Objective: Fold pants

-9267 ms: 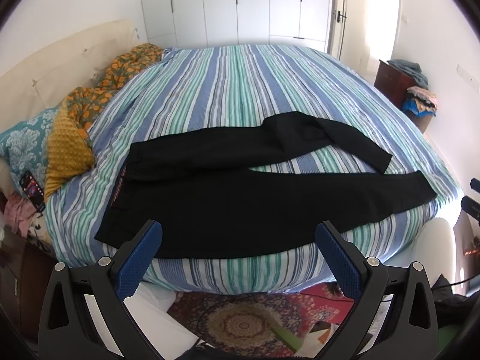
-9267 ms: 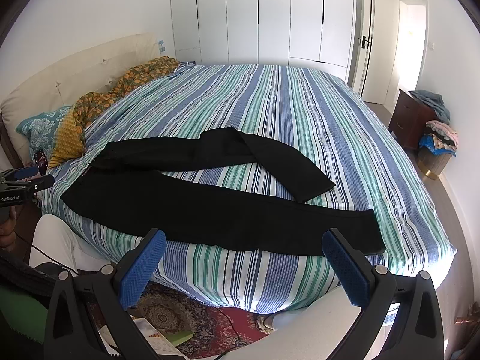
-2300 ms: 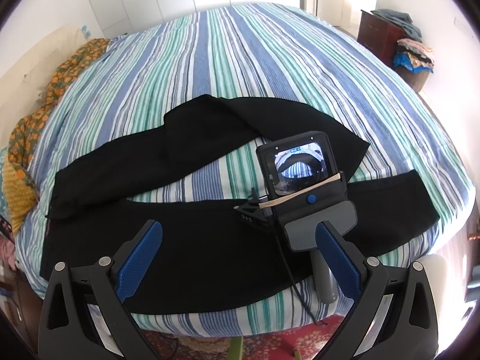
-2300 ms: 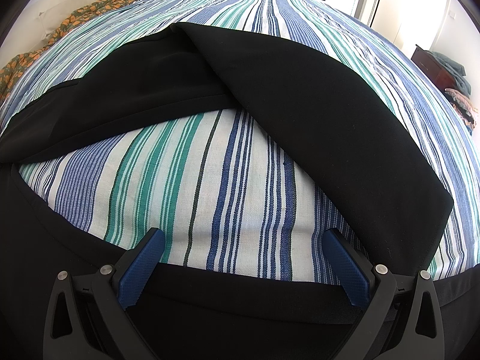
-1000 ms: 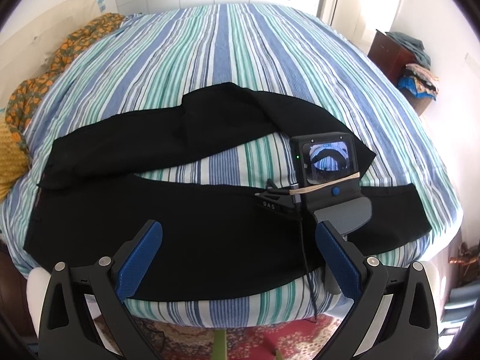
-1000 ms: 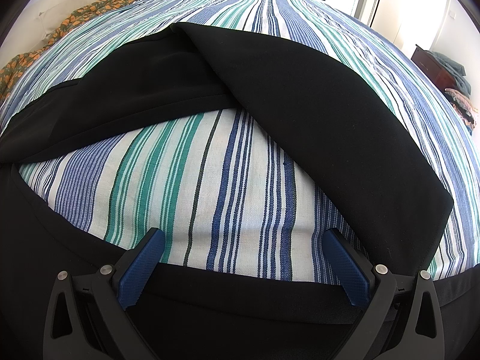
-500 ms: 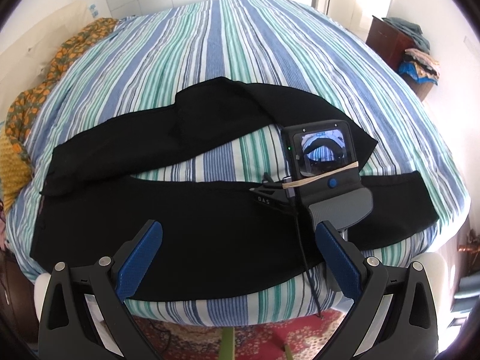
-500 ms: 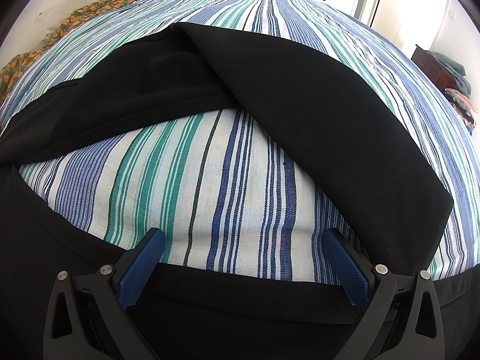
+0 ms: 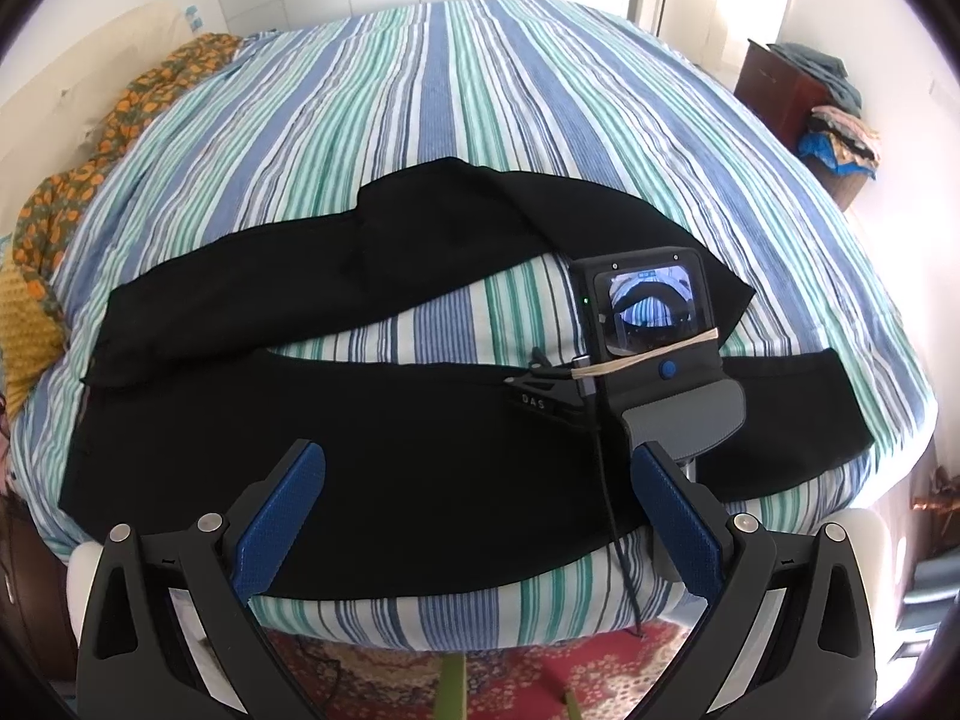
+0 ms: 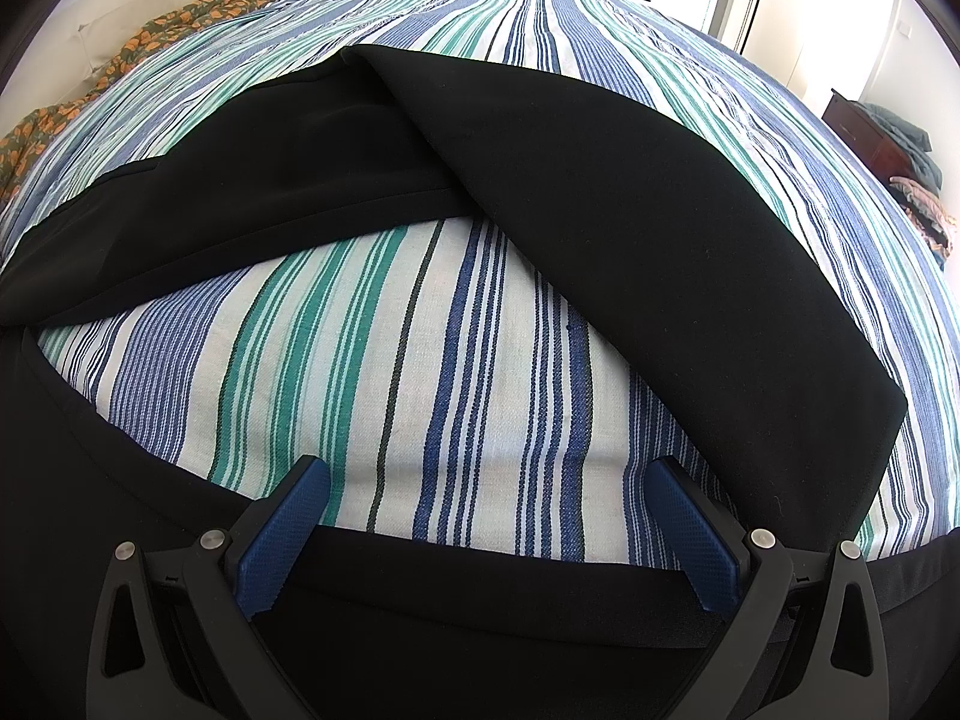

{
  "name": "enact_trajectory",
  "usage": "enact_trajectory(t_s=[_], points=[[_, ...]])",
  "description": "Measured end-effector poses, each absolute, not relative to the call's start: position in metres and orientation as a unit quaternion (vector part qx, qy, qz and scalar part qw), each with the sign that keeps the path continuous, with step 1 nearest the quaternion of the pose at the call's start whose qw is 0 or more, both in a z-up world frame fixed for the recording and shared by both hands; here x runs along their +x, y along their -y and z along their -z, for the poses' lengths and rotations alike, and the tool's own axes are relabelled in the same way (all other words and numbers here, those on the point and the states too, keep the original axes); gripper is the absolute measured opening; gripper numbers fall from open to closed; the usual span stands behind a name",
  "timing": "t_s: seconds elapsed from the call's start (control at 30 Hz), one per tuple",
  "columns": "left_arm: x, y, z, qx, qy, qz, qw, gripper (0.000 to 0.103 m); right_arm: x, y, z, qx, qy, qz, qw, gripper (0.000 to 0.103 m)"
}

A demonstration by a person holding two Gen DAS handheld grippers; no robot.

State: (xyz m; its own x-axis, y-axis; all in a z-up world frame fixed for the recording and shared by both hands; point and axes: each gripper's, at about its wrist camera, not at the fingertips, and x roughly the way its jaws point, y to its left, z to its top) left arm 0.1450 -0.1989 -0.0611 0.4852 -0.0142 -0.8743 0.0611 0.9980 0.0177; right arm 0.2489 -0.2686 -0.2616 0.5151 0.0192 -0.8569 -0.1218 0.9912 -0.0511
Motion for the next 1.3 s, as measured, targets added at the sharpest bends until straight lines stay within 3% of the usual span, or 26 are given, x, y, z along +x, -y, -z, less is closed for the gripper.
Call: enact_trajectory(t_s=[0.9,1.3], points=[[0.134,0.119,0.065,-0.088,-0.495,0.013,0.864,0.102,0.249,0.269,0.262,-0.052,-0.491,-0.041,0.869,0.103],[0.133,0.140,0.049,-0.032,-0.494,-0.008,0.869,0.102,0.249,0.269,0.262,-0.052,-0.491,-0.041,0.869,0.103]])
